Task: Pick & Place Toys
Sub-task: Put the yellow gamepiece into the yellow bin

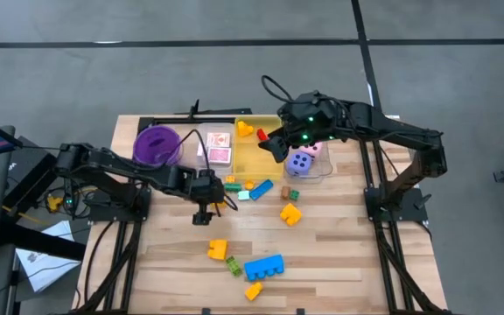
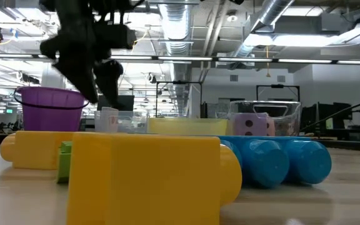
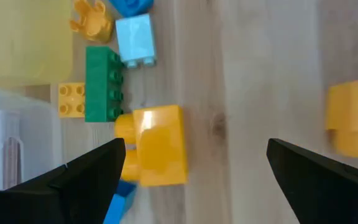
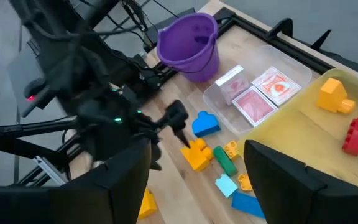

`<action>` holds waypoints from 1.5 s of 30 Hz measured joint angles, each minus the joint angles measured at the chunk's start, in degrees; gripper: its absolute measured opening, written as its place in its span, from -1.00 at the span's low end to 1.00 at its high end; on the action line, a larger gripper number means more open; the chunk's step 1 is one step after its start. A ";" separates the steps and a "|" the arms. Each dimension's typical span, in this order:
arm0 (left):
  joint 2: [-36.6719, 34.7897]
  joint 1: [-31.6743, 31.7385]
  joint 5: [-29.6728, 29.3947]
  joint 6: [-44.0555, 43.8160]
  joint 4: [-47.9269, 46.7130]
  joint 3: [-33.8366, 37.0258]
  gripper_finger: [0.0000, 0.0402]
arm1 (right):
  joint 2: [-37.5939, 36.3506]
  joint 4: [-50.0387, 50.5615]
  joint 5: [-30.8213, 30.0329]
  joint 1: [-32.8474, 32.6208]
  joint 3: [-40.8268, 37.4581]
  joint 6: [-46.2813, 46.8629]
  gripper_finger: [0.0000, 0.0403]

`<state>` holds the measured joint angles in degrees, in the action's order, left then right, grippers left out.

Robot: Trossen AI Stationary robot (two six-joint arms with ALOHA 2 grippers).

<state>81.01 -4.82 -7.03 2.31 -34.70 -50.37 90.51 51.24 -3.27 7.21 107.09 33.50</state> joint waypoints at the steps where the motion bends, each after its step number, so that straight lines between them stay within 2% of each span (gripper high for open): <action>1: 0.00 0.42 0.04 0.70 1.66 1.36 0.92 | -0.32 0.10 0.00 -0.12 0.00 0.00 0.24; 7: 0.00 3.78 1.39 1.44 8.37 6.96 0.91 | -1.41 0.92 -0.22 -0.10 0.00 0.00 0.24; 13: 2.34 6.70 2.45 1.52 14.24 9.42 0.91 | -1.34 1.05 -0.22 -0.09 0.00 -0.28 0.24; 21: 8.65 8.15 1.57 0.06 15.02 9.66 0.91 | -1.32 2.20 -0.22 -0.07 0.00 -0.50 0.24; 26: 9.10 8.22 2.16 -1.55 15.17 9.54 0.90 | -1.32 2.89 -0.20 -0.07 0.00 -0.50 0.24; 31: 8.07 8.17 2.56 -2.59 15.44 9.70 0.76 | -1.32 2.78 -0.20 -0.07 0.00 -0.50 0.24; 40: 8.07 8.17 2.58 -3.21 15.16 9.70 0.31 | -1.32 2.74 -0.20 -0.07 0.00 -0.50 0.24; 45: 7.79 8.11 2.93 -4.30 14.92 9.68 0.29 | -1.32 2.71 -0.19 -0.07 0.00 -0.44 0.24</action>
<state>88.80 3.29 -4.10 -1.99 -19.78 -40.69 89.19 53.95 -3.46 7.14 107.09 33.06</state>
